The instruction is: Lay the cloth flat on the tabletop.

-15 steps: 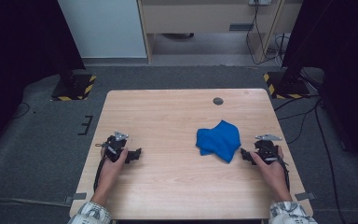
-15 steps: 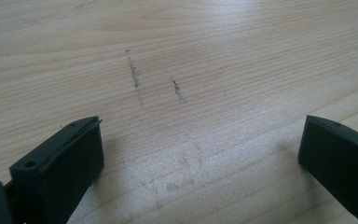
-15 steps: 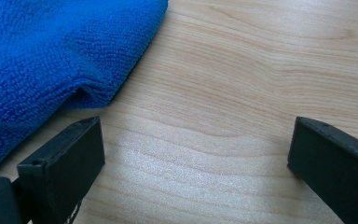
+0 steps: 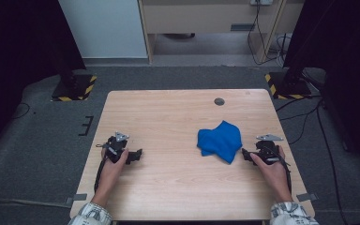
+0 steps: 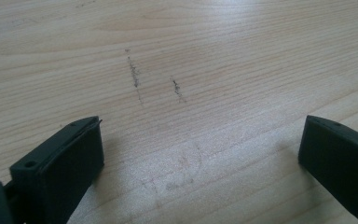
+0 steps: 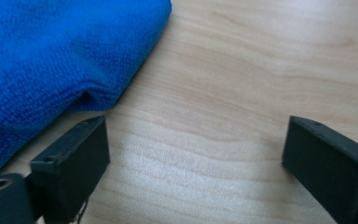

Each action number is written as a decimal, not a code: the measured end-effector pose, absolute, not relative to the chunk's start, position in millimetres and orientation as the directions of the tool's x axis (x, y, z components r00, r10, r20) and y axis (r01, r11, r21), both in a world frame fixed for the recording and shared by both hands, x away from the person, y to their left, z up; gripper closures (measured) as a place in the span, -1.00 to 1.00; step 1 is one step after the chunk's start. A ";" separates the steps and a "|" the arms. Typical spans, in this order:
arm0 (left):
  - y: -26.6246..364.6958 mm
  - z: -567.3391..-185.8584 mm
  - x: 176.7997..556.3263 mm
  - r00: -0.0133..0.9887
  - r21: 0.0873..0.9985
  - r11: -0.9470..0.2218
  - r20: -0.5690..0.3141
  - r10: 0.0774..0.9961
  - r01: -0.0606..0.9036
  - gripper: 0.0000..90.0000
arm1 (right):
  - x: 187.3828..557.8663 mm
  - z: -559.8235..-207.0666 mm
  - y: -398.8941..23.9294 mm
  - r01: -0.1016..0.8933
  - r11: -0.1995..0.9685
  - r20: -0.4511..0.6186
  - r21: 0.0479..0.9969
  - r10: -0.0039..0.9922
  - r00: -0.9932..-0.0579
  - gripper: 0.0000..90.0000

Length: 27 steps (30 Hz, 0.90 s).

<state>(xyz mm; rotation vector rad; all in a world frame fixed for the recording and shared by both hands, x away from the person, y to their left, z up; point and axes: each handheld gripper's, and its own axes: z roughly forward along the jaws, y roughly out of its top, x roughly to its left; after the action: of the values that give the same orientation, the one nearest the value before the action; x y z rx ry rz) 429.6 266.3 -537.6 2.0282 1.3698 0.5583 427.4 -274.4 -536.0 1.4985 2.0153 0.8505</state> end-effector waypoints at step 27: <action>266.4 -537.6 429.4 0.374 0.696 -0.271 0.003 0.927 0.665 -1.00 | 431.7 -497.3 -232.0 0.543 0.278 -0.003 0.793 0.891 -0.453 -0.37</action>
<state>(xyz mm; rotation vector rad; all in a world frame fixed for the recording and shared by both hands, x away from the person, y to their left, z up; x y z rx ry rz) 429.4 266.4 -537.6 2.0293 1.3676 0.5585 431.7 -232.0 -497.3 1.2880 2.1023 1.0332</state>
